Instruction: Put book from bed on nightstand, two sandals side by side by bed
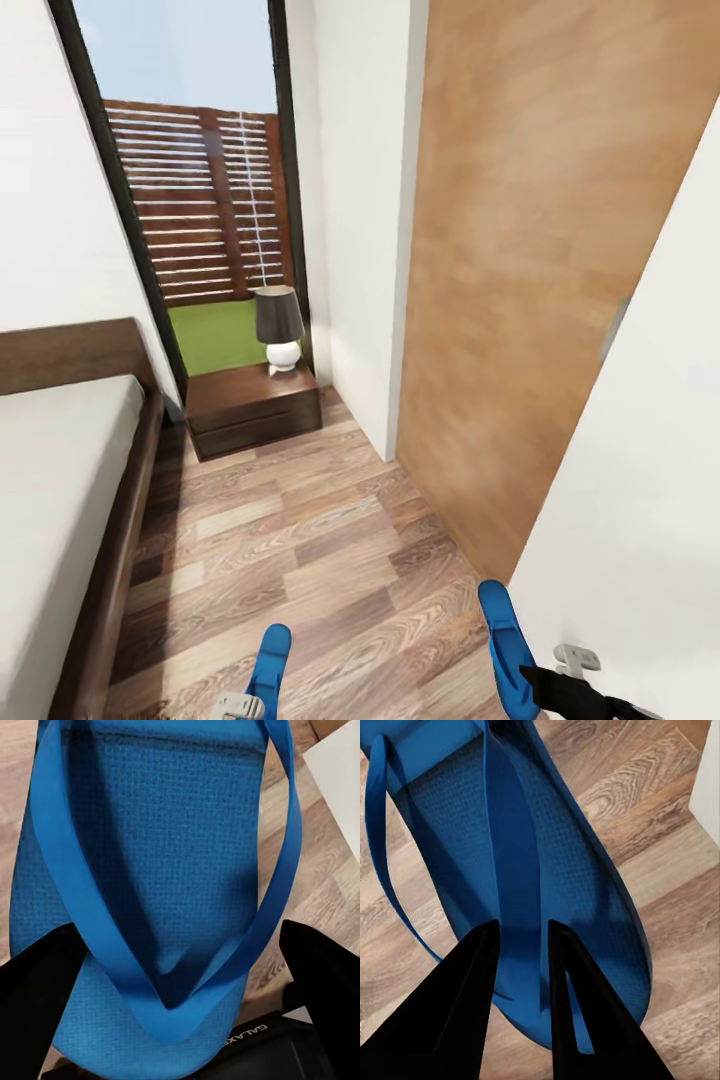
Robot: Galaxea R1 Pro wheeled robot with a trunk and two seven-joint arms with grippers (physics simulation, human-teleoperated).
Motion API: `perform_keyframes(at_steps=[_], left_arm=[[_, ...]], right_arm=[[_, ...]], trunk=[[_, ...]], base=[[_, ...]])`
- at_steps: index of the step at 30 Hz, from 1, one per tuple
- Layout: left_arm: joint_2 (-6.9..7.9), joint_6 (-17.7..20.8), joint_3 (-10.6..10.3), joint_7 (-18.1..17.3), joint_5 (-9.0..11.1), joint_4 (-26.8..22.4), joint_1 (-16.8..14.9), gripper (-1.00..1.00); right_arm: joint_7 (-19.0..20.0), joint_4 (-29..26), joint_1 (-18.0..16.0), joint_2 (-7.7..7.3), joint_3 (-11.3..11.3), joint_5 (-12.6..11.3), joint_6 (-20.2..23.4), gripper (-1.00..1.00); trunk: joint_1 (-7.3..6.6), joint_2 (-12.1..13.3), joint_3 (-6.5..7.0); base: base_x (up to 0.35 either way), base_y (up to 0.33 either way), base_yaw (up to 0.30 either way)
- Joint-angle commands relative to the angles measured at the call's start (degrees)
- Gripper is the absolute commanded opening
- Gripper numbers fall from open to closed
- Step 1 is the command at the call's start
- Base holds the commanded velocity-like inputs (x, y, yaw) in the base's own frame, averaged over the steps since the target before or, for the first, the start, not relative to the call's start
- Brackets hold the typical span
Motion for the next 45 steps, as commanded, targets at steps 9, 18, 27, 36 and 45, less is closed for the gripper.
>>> perform_keyframes(at_steps=[9,18,27,36,45], left_arm=[[-0.01,-0.3,0.4,-0.1,-0.6,0.1,-0.1,-1.0],[-0.01,-0.4,0.4,-0.1,-0.6,0.1,-0.1,-1.0],[-0.01,-0.3,0.4,-0.1,-0.6,0.1,-0.1,-1.0],[-0.01,-0.3,0.4,-0.1,-0.6,0.1,-0.1,-1.0],[-0.01,-0.3,0.4,-0.1,-0.6,0.1,-0.1,-1.0]], right_arm=[[0.4,0.3,-0.1,-0.05,-0.2,-0.3,-0.3,-1.0],[0.4,0.3,-0.1,-0.05,-0.2,-0.3,-0.3,-1.0],[0.4,0.3,-0.1,-0.05,-0.2,-0.3,-0.3,-1.0],[0.4,0.3,-0.1,-0.05,-0.2,-0.3,-0.3,-1.0],[0.4,0.3,-0.1,-0.05,-0.2,-0.3,-0.3,-1.0]], trunk=[[0.0,0.0,-0.06],[0.0,0.0,-0.06],[0.0,0.0,-0.06],[0.0,0.0,-0.06],[0.0,0.0,-0.06]], base=[[0.0,0.0,0.292],[0.24,0.0,0.091],[0.332,0.0,0.001],[0.254,0.0,0.014],[0.014,0.0,0.249]])
